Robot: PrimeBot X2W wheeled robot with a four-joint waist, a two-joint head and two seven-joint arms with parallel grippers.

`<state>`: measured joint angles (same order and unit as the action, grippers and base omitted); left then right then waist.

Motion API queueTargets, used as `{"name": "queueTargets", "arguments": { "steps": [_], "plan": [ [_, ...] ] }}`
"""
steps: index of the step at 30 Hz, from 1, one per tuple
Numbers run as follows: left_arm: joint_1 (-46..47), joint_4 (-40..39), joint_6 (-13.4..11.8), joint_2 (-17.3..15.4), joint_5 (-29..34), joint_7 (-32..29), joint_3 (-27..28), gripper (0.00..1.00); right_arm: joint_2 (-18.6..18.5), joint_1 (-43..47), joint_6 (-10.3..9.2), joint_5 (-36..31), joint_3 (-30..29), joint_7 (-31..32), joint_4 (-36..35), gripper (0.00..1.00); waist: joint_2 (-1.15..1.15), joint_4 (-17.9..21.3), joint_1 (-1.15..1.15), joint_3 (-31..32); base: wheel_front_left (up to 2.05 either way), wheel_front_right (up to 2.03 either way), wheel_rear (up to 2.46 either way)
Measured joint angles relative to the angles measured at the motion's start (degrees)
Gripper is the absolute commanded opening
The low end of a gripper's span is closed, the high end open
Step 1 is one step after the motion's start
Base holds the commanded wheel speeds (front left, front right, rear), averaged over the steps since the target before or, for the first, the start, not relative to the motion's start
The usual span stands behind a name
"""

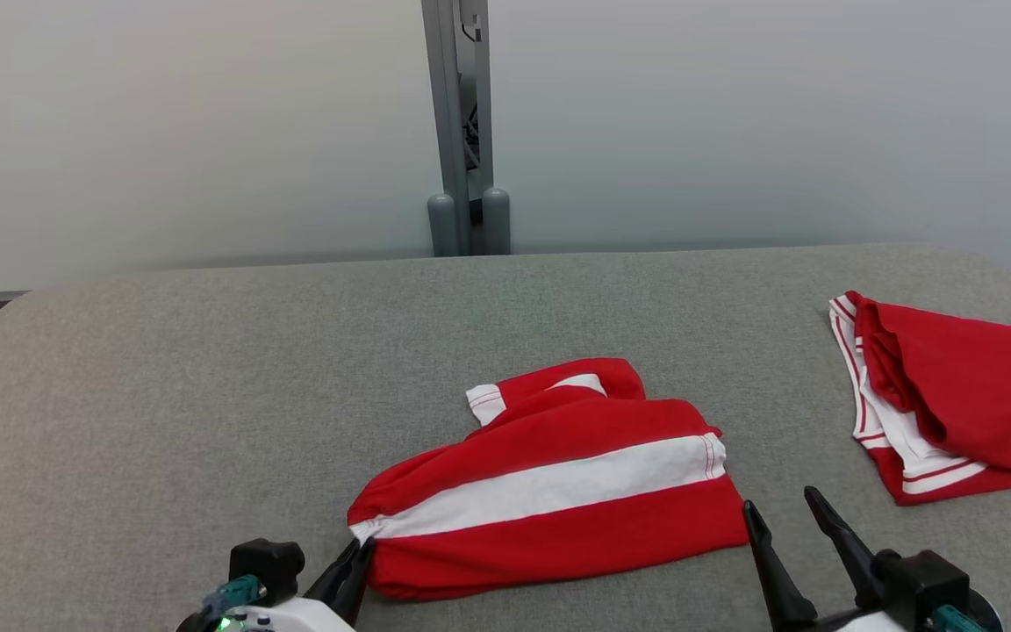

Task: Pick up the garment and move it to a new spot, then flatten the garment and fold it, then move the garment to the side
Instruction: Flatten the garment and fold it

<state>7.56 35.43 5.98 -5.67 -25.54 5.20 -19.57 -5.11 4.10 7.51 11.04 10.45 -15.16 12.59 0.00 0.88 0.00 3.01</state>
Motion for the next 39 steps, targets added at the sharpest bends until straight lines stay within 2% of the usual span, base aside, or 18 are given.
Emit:
{"name": "queueTargets", "arguments": {
  "steps": [2,7,10,15,21,23,24,32,39],
  "plan": [
    [-0.73,-1.25,-0.19,-0.80,0.90,0.71,-0.46,0.00,0.12,-2.22,-0.01,1.53,0.80,0.00,2.85,1.00,0.00,-0.52,0.00,-0.35,0.00,0.00,0.00],
    [-1.56,-4.78,-0.19,-1.87,1.43,2.52,-1.43,0.00,0.21,-11.78,0.00,7.17,4.67,1.23,17.95,1.00,0.00,-2.50,0.00,-1.77,0.00,0.00,0.00],
    [-1.54,-5.48,0.08,-2.33,1.44,2.90,-2.02,0.00,0.01,-17.08,0.00,8.33,6.37,2.24,24.46,1.00,0.00,-3.56,0.00,-2.78,0.00,0.00,0.00],
    [-0.93,-5.92,0.29,-2.66,1.43,2.98,-2.60,0.00,0.15,-24.29,-0.01,9.38,7.40,1.94,32.95,1.00,0.00,-4.95,0.00,-4.95,0.00,0.00,0.00],
    [-0.12,-5.68,0.34,-2.77,1.37,3.10,-2.97,0.00,0.67,-28.07,-0.01,11.71,10.73,1.49,40.33,1.00,0.00,-6.18,0.00,-6.07,0.00,0.00,0.00],
    [-0.07,-5.63,0.32,-2.81,1.36,3.15,-3.02,0.00,0.73,-28.85,-0.01,12.36,12.06,0.99,41.32,0.39,0.00,-6.18,0.00,-6.06,0.00,0.00,0.00],
    [-0.04,-5.59,0.31,-2.82,1.35,3.21,-3.05,0.00,0.75,-29.09,-0.01,12.83,12.72,0.93,41.64,0.00,0.00,-6.11,0.00,-6.01,0.00,0.00,0.00],
    [-0.02,-5.39,0.23,-3.24,1.16,3.66,-3.39,0.00,-0.87,-29.30,-0.01,15.81,17.07,0.30,41.50,0.00,0.00,-4.89,0.00,-4.94,0.00,0.00,0.00],
    [-0.16,-6.76,-0.08,-4.16,0.81,4.91,-3.19,0.00,-4.34,-26.82,-0.01,16.27,15.21,0.18,32.56,0.00,0.00,-3.70,0.00,-2.89,0.00,0.00,0.00]
  ]
}}
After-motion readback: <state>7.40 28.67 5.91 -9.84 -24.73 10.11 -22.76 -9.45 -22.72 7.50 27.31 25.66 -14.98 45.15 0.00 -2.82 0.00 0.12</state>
